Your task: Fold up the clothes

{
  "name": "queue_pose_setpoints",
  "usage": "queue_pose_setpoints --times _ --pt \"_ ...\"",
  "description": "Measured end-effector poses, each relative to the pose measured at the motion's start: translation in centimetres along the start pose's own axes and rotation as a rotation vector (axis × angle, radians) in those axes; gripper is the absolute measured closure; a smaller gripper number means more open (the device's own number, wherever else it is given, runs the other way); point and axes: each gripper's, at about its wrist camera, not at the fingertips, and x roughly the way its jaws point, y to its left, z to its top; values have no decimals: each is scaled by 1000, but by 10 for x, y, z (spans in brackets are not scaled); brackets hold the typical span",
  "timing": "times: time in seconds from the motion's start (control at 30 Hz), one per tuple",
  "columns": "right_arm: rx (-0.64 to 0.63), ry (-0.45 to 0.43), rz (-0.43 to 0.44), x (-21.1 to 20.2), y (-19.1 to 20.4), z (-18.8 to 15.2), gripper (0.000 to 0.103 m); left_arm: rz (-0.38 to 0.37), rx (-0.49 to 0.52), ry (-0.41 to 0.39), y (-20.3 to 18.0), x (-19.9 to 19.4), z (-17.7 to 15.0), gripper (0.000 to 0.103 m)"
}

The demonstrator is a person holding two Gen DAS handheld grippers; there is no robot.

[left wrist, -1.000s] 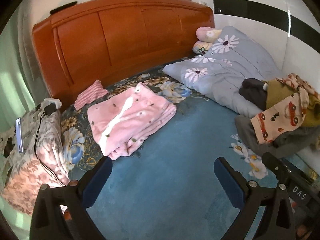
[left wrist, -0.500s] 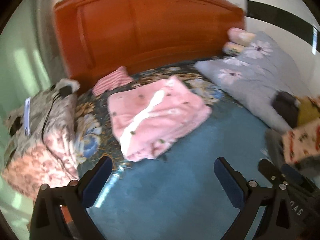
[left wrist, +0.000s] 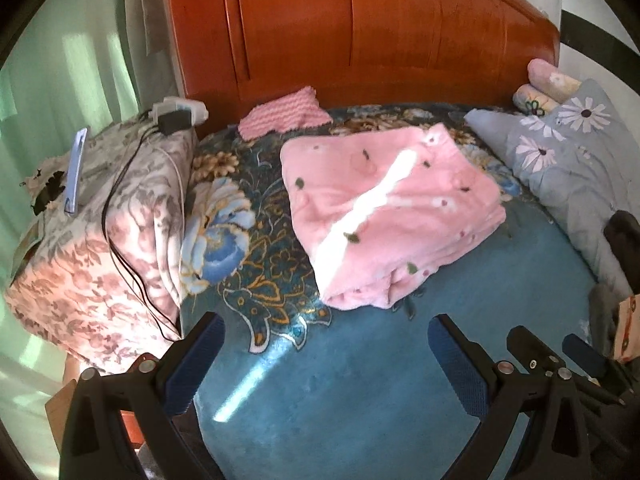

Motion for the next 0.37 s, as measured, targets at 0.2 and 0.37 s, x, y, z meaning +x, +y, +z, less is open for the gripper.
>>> queue_pose_setpoints --times 0.2,0.37 --pt "-5 37 -22 14 1 2 19 -21 -15 48 3 20 -1 0" --pt "-11 61 -29 26 7 6 19 -39 -46 76 10 34 0 0"
